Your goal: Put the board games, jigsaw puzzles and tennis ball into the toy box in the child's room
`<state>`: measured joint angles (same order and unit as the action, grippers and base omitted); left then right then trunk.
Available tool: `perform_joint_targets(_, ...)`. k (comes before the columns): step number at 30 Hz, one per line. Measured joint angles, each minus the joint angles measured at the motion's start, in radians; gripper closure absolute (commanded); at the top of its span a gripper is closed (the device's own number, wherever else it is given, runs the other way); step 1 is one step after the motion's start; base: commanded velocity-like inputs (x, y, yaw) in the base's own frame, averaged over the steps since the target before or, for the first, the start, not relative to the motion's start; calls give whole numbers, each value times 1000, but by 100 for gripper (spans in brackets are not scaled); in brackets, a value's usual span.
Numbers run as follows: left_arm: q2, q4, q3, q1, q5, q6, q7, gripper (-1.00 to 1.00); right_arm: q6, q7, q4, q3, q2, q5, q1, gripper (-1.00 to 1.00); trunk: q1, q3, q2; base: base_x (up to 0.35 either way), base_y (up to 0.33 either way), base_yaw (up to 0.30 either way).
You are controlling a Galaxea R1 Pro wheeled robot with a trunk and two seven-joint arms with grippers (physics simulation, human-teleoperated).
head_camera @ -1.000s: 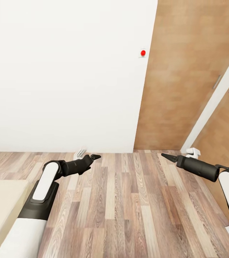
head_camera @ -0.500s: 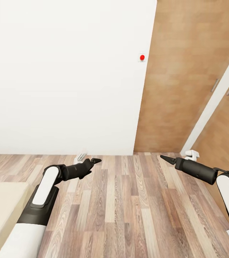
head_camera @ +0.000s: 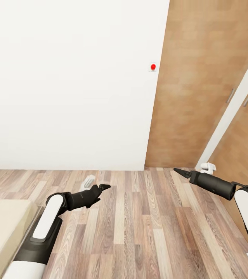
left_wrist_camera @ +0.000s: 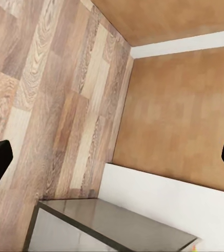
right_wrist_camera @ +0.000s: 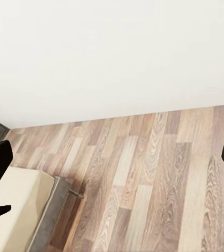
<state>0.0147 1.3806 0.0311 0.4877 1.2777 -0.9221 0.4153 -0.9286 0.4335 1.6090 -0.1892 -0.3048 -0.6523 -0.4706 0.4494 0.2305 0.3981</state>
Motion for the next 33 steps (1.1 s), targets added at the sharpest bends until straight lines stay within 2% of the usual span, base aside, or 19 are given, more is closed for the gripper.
perform_joint_targets(2, -1, 14, -1, -44, -6, 3, -22, -100, 0, 1, 0, 0, 0, 0, 0, -100, 0, -3, 0, 0, 0, 0)
perform_joint_targets(6, -11, 34, -1, -87, -14, 15, -41, -100, 0, 1, 0, -1, 0, 0, 0, -100, 0, -10, 0, 0, 0, 0)
perform_joint_targets(11, -40, 62, -1, -140, -28, 57, -70, -100, 0, 2, 0, 0, 0, -1, 1, -100, 0, -18, 0, 0, 0, 0)
perform_joint_targets(21, -64, 72, -1, -194, -38, 111, -101, -100, 2, 1, 0, 16, 1, 0, 2, -100, 0, -34, 0, 0, 0, 0)
perform_joint_targets(27, -67, 71, 1, -209, -40, 120, -105, -100, 2, -1, -1, 24, 1, 0, 2, -100, 0, -43, 0, 0, 0, 0)
perform_joint_targets(33, -69, 67, 4, -222, -60, 141, -108, -100, 3, -1, -6, 28, 1, -1, 4, -100, 0, -49, 0, 0, 0, 0)
